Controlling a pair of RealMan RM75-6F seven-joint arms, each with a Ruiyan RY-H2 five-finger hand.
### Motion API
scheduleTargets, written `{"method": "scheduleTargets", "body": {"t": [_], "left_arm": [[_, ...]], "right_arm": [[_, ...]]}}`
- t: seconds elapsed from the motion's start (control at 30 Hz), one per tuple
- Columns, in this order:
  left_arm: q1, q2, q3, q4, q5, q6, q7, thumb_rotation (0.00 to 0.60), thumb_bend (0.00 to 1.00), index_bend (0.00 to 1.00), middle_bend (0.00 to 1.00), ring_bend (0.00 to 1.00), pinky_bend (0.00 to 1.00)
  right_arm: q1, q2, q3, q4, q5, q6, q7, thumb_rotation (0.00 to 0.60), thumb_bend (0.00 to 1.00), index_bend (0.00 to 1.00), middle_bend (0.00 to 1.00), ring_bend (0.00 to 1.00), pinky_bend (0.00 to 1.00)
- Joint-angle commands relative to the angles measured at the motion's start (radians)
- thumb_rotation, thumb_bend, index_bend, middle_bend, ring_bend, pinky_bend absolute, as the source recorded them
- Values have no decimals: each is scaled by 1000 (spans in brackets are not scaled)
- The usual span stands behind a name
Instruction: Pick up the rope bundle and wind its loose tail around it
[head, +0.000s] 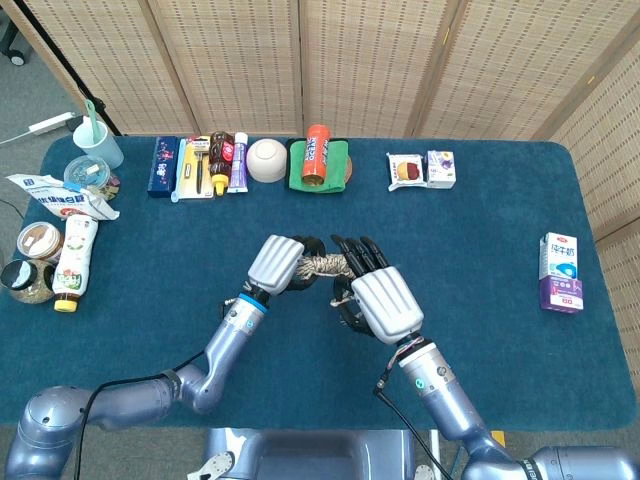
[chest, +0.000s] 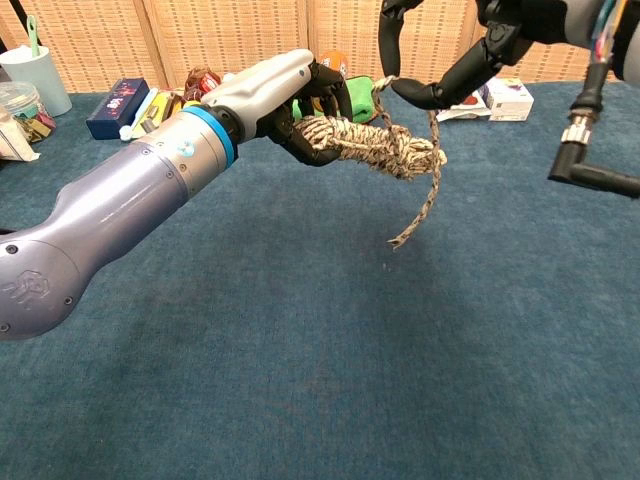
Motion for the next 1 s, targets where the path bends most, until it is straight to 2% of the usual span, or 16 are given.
{"method": "scheduleTargets", "body": {"t": [0.03, 0.3, 0.57, 0.87, 1.0], "left_arm": [[4, 14, 13, -3, 11, -18, -17, 600, 355, 730, 526, 534, 644], [11, 67, 53, -13, 65, -61, -97, 600, 355, 731, 527, 534, 644], [10, 158, 102, -75, 135, -114, -198, 600, 354, 731, 526, 534, 644], [11, 203, 121, -133, 166, -130, -253, 600, 355, 732, 526, 534, 644], [12, 227, 129, -165, 182, -132, -272, 600, 354, 732, 527, 534, 644]], "right_arm": [[41, -6, 37, -10, 72, -8, -38, 600, 527, 712, 0, 0, 0], [117, -6, 85, -1, 189, 8, -108, 600, 526, 712, 0, 0, 0], [244, 1, 160, 92, 378, 8, -203, 600, 527, 712, 0, 0, 0], [340, -7, 175, 170, 515, 40, -271, 600, 526, 712, 0, 0, 0], [366, -7, 154, 241, 513, 38, -290, 600, 527, 712, 0, 0, 0]]}}
